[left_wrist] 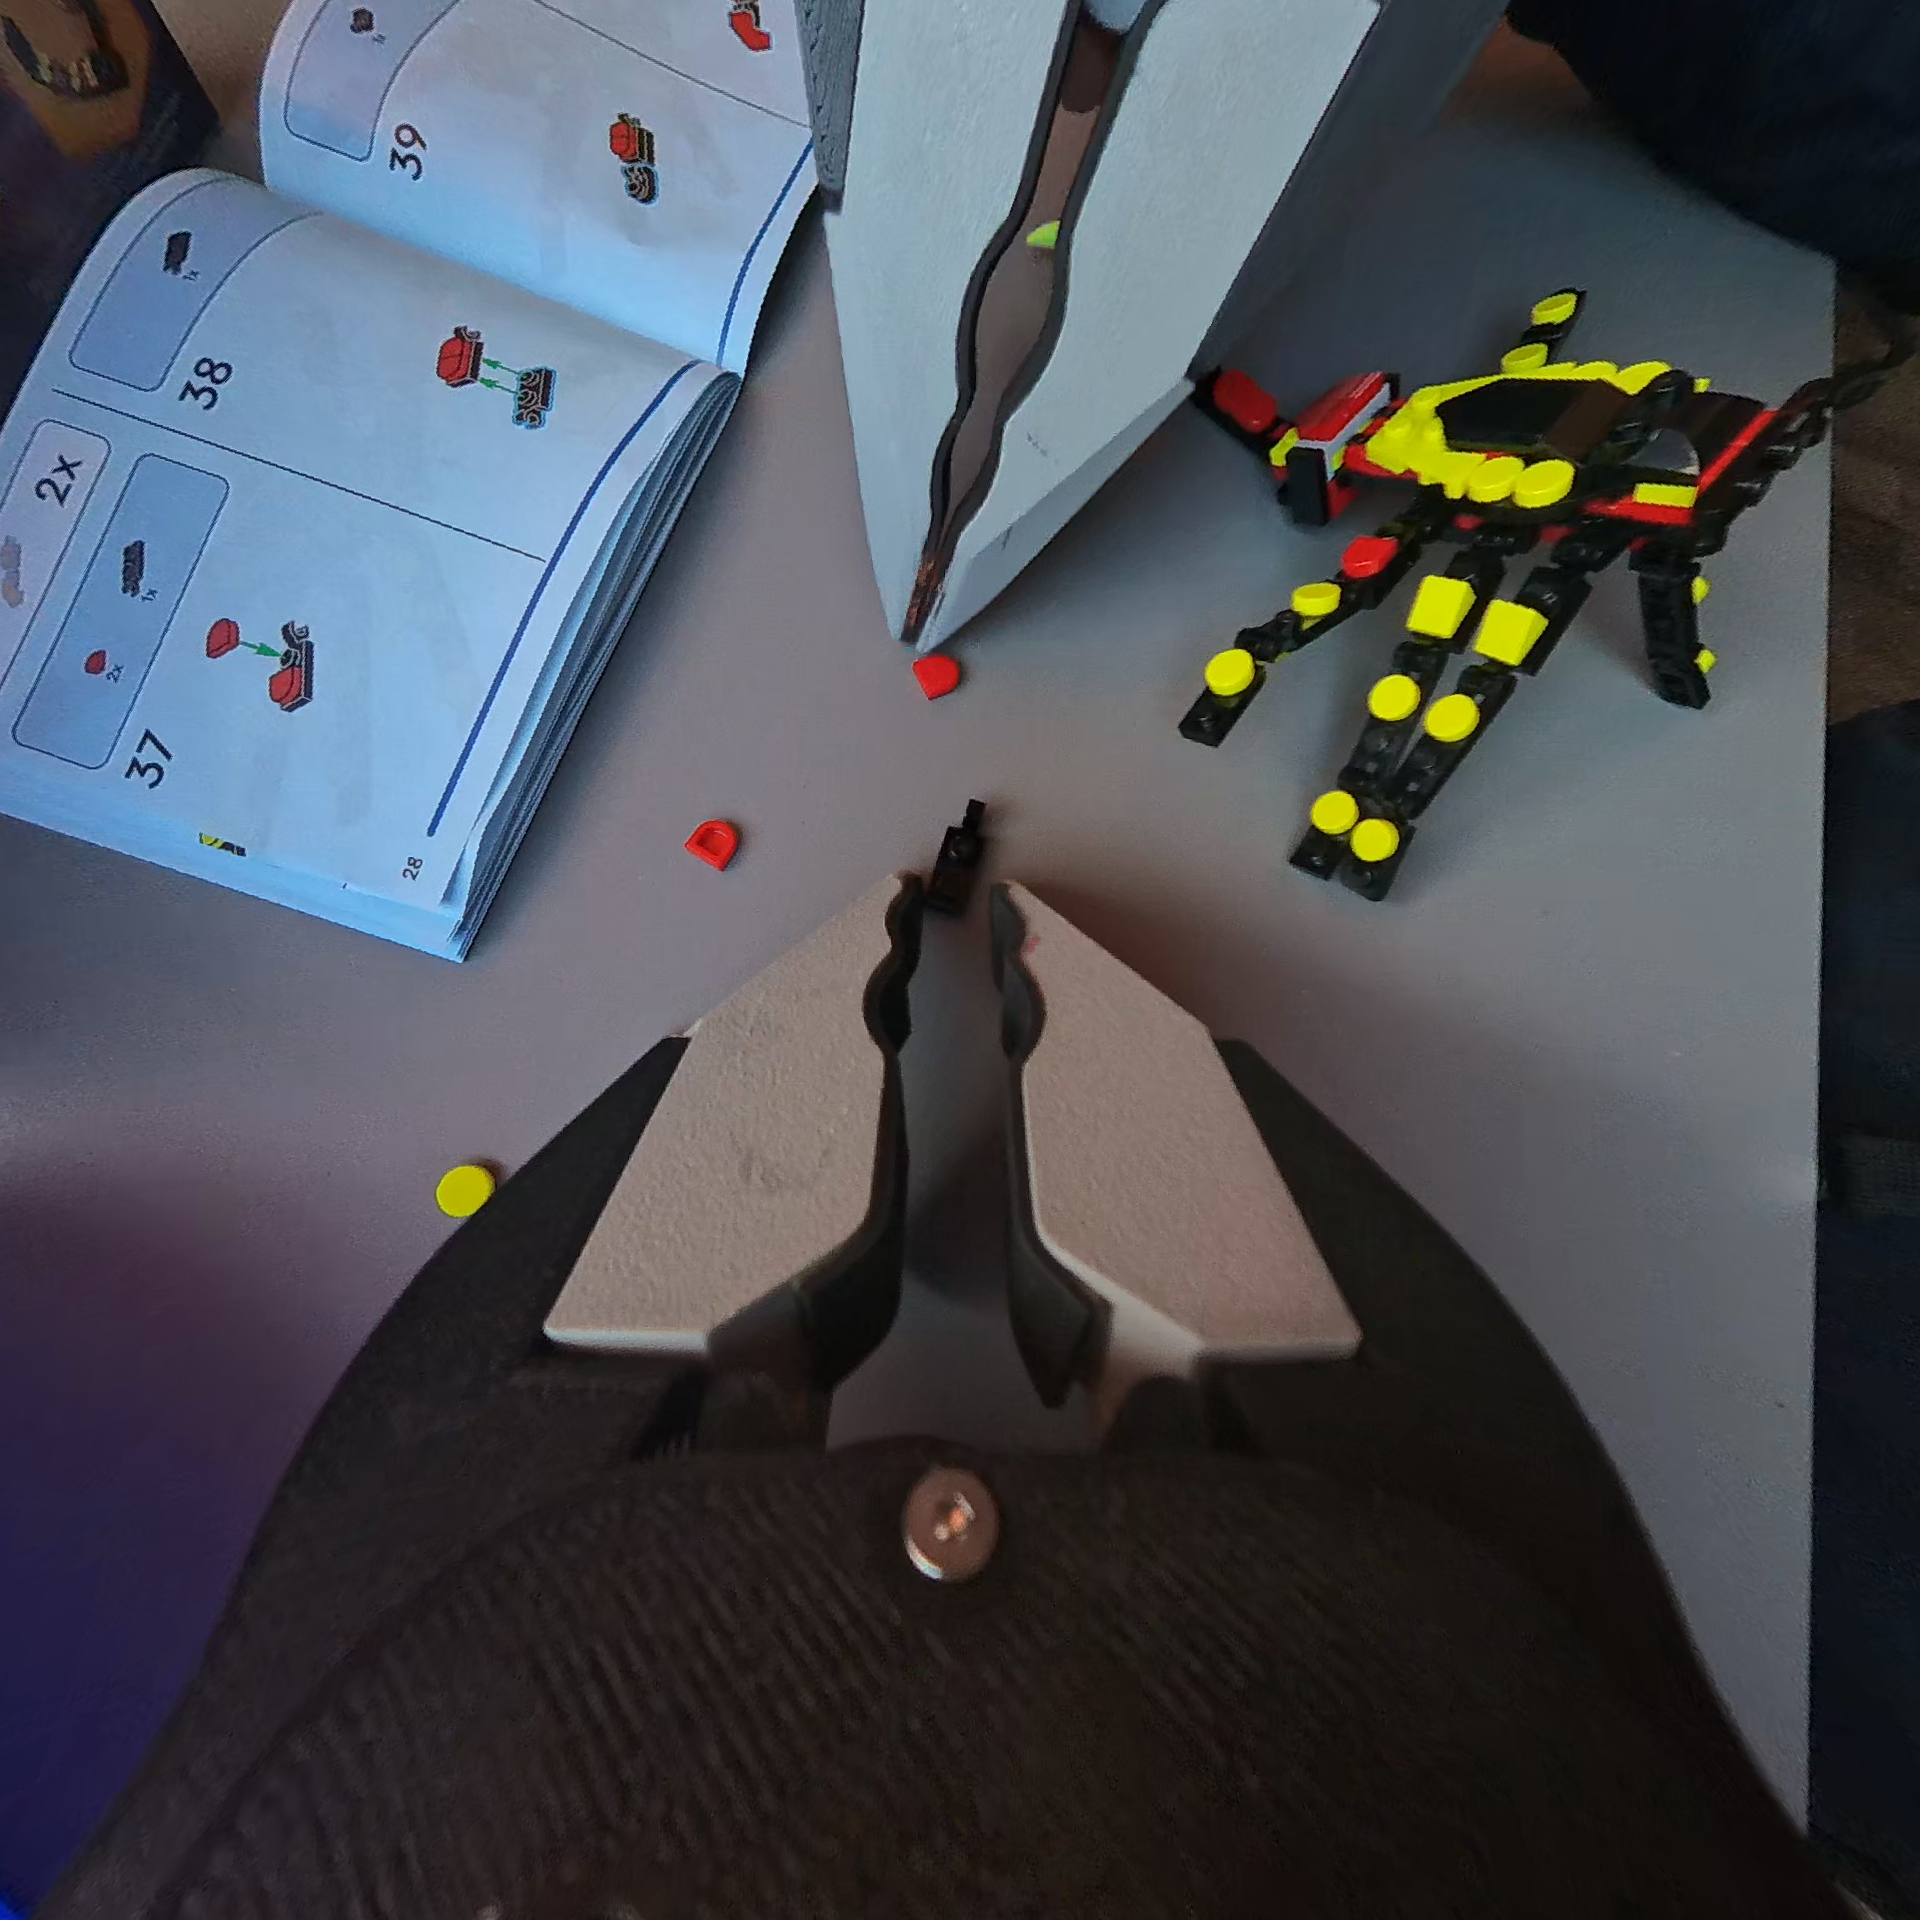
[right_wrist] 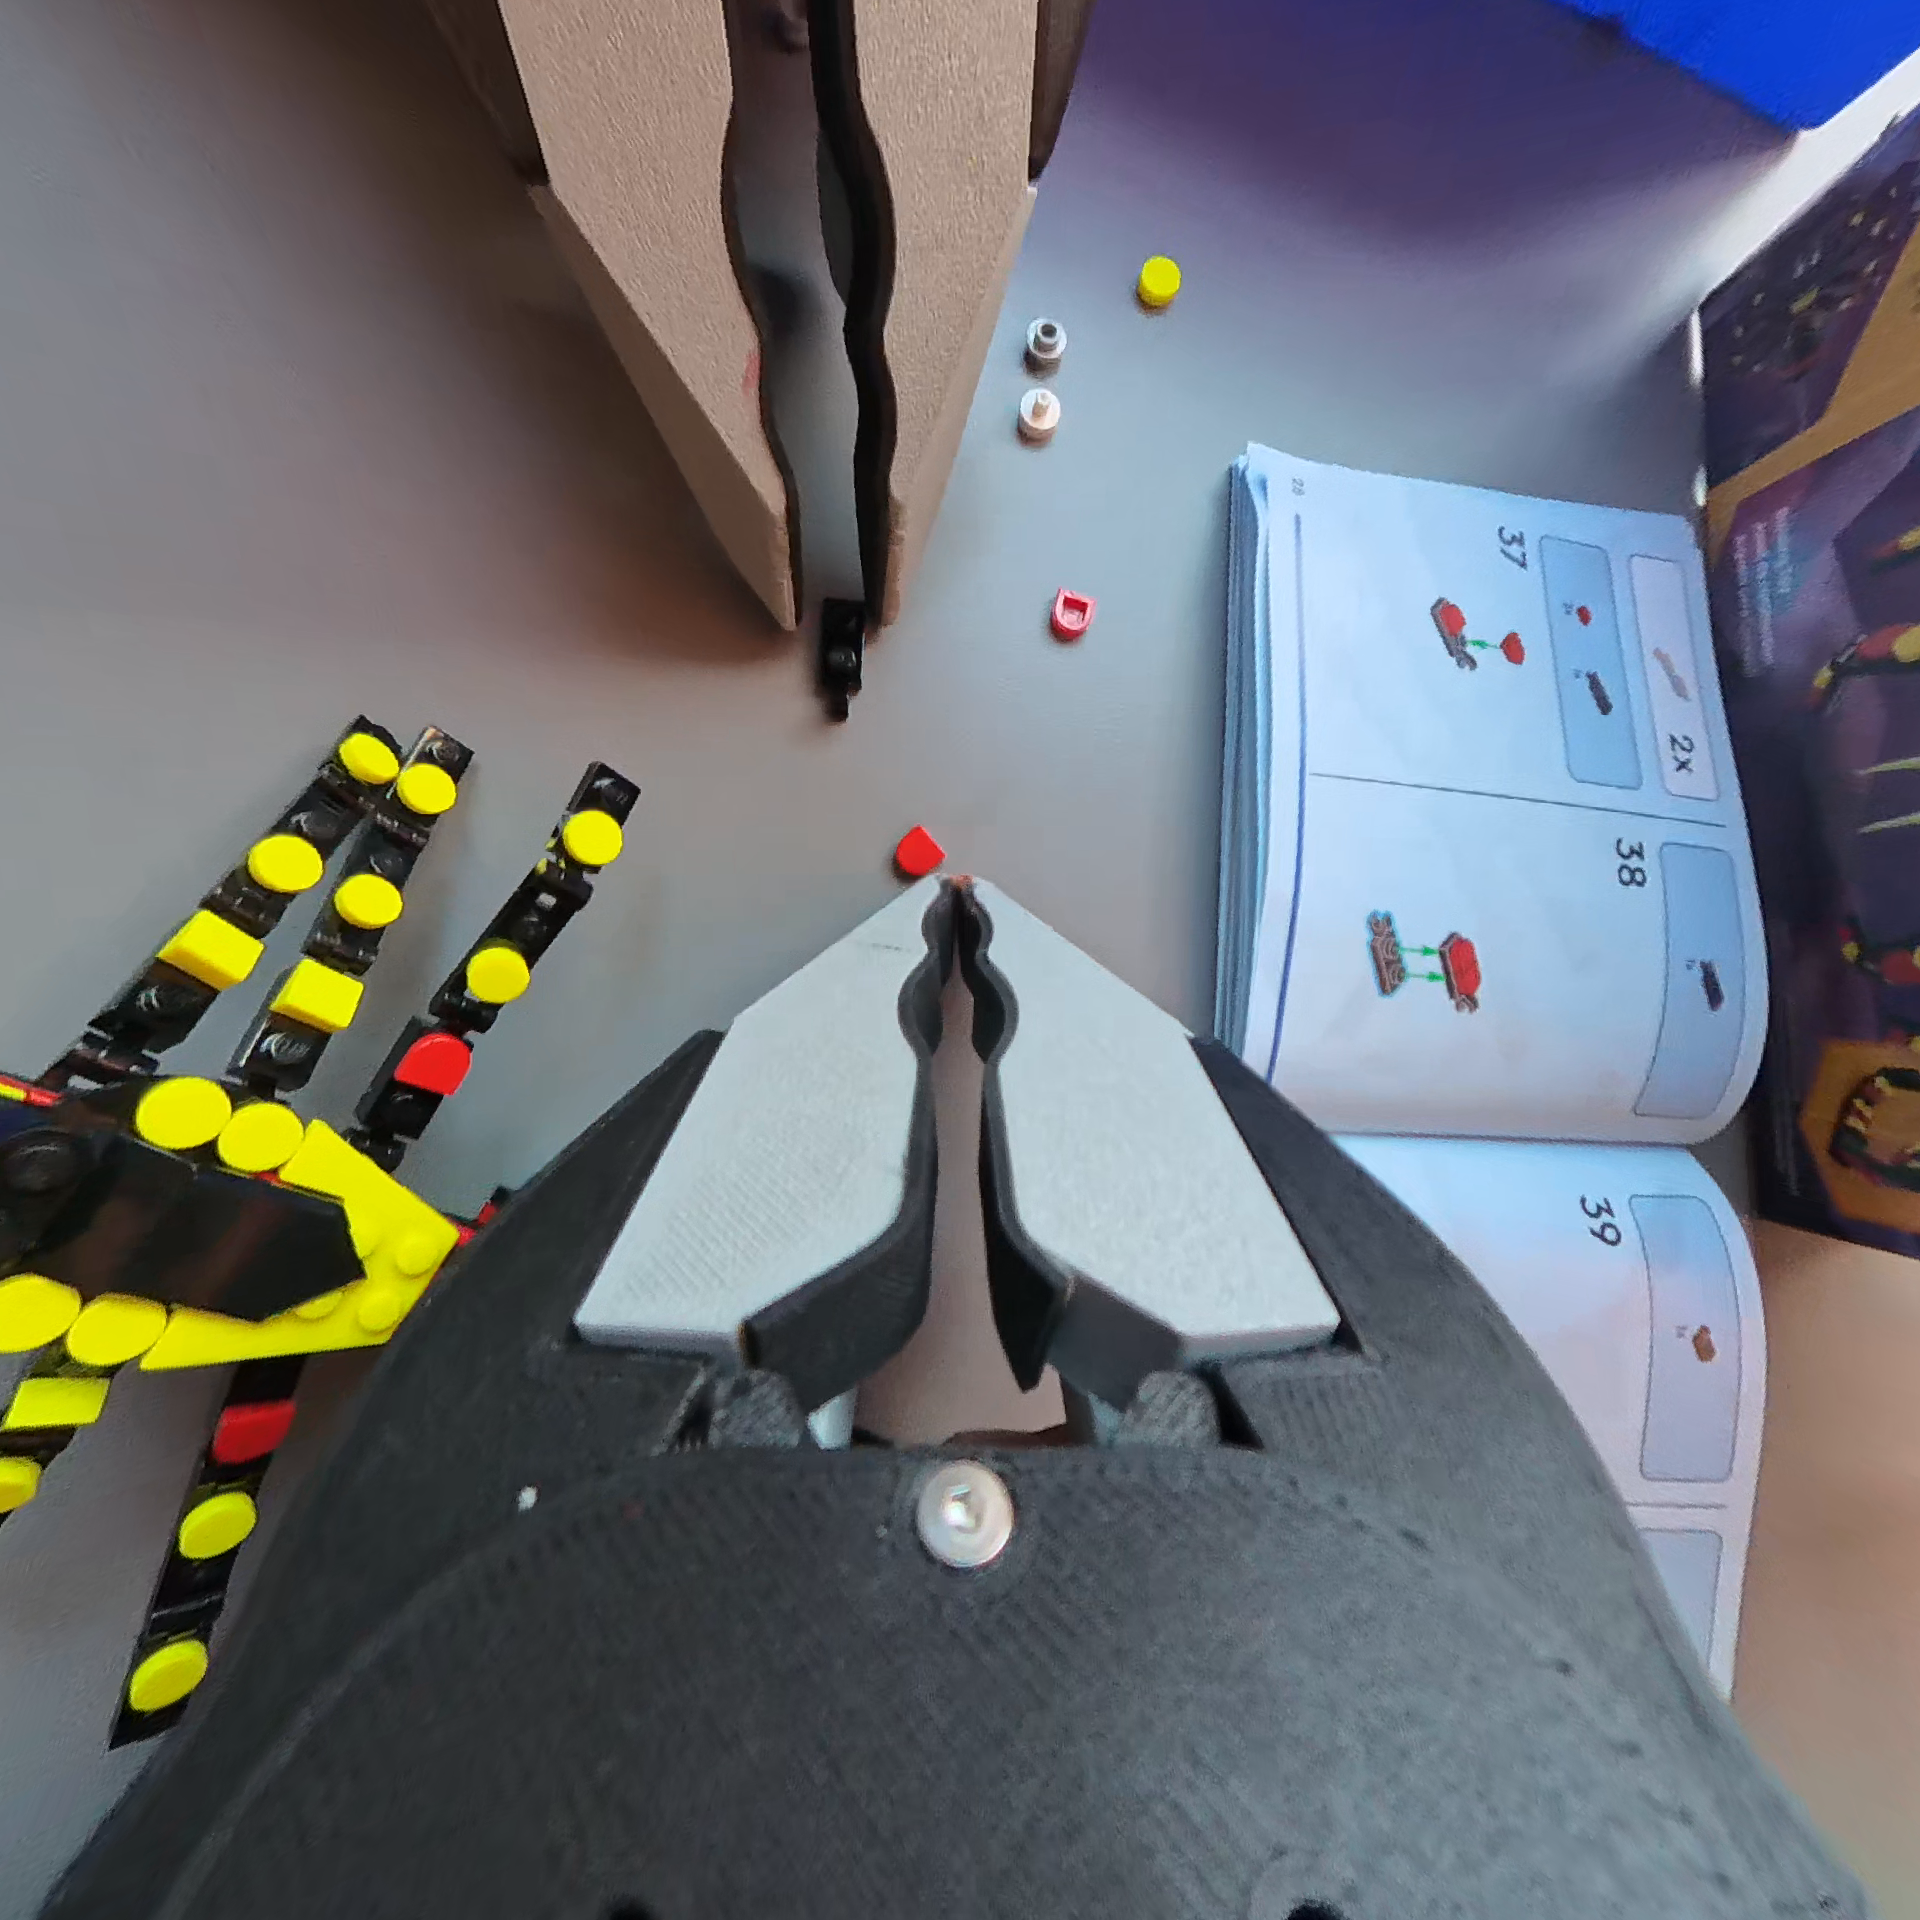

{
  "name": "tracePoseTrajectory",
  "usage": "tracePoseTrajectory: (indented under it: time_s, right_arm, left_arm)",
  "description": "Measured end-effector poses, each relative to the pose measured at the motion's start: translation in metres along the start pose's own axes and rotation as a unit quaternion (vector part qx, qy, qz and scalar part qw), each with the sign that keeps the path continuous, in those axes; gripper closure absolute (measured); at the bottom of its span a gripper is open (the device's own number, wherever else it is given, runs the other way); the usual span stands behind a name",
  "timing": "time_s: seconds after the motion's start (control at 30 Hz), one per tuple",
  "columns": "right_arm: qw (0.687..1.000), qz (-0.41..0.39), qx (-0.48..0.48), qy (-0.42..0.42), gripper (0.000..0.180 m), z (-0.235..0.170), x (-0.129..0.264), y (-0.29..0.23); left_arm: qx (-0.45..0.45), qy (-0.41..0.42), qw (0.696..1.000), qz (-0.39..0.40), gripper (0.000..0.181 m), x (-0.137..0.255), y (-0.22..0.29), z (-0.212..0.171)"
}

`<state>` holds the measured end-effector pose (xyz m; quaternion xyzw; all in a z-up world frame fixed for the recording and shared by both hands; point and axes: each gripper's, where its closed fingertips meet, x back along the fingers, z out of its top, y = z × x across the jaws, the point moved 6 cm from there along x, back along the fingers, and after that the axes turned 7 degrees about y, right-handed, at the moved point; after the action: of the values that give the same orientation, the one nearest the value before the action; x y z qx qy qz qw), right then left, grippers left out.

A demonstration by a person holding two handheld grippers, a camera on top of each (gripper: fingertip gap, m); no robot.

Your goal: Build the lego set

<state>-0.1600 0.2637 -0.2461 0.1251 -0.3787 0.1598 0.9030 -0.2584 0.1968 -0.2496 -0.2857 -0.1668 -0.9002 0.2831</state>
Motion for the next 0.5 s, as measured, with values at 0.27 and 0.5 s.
tracePoseTrajectory:
  time_s: [0.27, 0.5]
  right_arm:
    - [0.999, -0.015, 0.002, 0.033, 0.18, 0.009, -0.01, 0.005]
    - [0.998, 0.015, -0.03, 0.047, 0.18, 0.006, 0.007, -0.002]
  left_arm:
    - [0.0, 0.0, 1.0, 0.0, 0.17, 0.0, 0.0, 0.0]
    - [-0.002, -0.001, 1.0, 0.0, 0.171, 0.0, 0.0, 0.0]
